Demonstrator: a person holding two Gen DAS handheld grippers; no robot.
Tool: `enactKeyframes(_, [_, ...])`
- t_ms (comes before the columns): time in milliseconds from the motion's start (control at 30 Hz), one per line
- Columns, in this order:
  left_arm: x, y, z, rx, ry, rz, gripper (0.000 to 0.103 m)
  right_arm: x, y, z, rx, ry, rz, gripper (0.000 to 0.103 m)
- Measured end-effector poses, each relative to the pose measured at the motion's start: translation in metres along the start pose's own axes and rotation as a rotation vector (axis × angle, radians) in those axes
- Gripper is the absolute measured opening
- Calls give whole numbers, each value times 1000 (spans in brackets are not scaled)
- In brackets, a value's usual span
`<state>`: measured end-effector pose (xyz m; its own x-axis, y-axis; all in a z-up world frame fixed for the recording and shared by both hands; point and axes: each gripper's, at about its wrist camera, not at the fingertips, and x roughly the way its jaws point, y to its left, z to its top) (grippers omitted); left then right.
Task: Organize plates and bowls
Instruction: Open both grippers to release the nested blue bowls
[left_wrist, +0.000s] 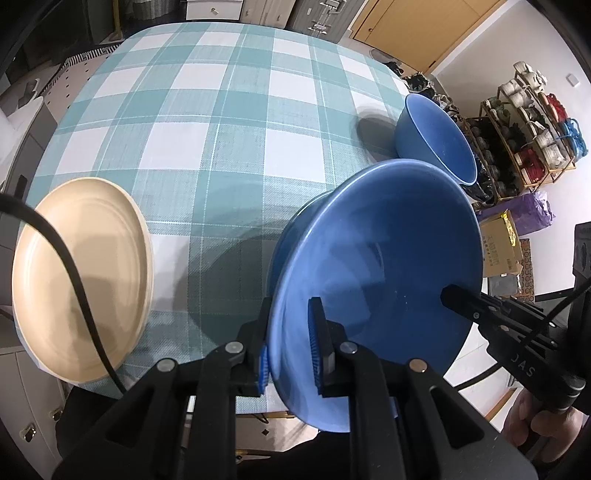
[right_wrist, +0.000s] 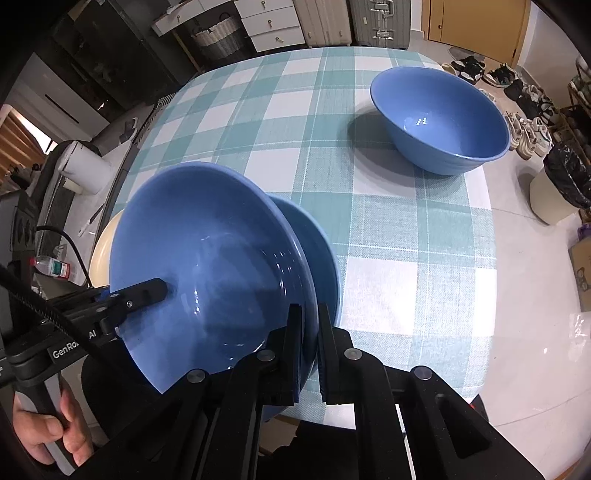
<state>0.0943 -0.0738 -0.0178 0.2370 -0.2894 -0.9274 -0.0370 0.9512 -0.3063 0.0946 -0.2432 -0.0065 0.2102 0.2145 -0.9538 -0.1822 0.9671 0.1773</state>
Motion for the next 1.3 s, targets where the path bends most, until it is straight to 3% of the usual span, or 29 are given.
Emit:
enactKeyframes(300, [2,1,3,0,1,17,28,2,-6,-1,18,-6,2,7])
enactKeyframes(767, [3,6,5,1,-6,10,29,2,-20,-5,36,-54,-26,9])
enactKeyframes(867, [4,7,5,1,-13,14,32,-8,-22,-6,38,-118,-37,14])
enactKeyframes(933, [3,6,4,18,-31,29,39,-14,-27,-8,66,-160,-8,37])
enactKeyframes(1000, [2,6,3,40,-51,43,43,-16,-28,-11,73,-197,19,52])
enactKeyframes(1167, [4,11,-1,52,-70,31,46,-7,-28,-24,90,-245,41,52])
enactKeyframes(1300, [17,7,-4,111,-53,81,47,9,-35,-34,139,-258,107,52])
